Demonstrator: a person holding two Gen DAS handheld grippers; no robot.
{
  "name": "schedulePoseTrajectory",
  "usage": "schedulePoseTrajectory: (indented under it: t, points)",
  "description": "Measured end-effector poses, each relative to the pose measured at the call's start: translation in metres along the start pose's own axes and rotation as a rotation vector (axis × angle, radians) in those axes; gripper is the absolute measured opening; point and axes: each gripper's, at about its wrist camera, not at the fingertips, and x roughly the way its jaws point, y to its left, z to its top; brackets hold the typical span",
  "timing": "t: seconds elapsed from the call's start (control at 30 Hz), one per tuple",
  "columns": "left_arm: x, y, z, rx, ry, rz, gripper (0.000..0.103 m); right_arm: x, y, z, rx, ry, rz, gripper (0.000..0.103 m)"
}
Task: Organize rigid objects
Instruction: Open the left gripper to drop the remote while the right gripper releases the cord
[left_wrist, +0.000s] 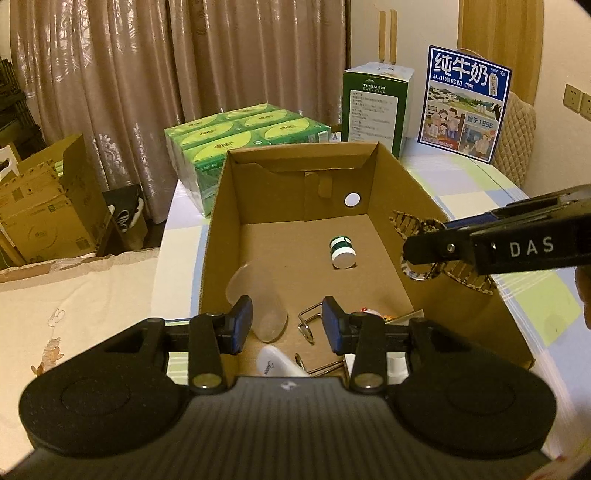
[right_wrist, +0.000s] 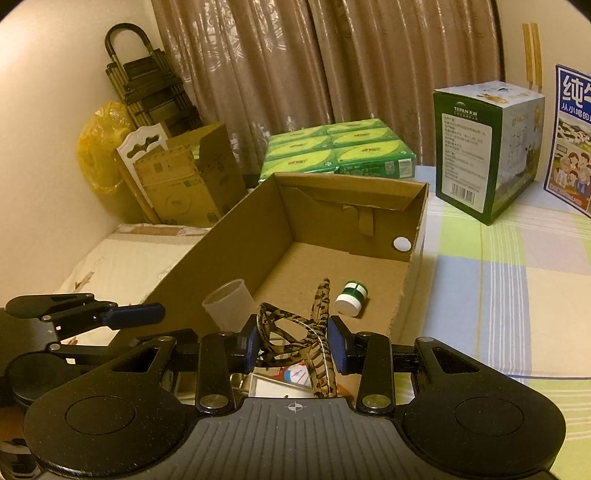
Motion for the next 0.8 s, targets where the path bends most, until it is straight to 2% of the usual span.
schedulePoseTrajectory:
  t: [0.8]
  points:
    - [-0.0088, -0.0027, -0.0030, -0.006, 0.001, -0.009, 0.036, 0.0010, 0.0037, 0.0006, 0.003, 0.006, 0.005, 0.035]
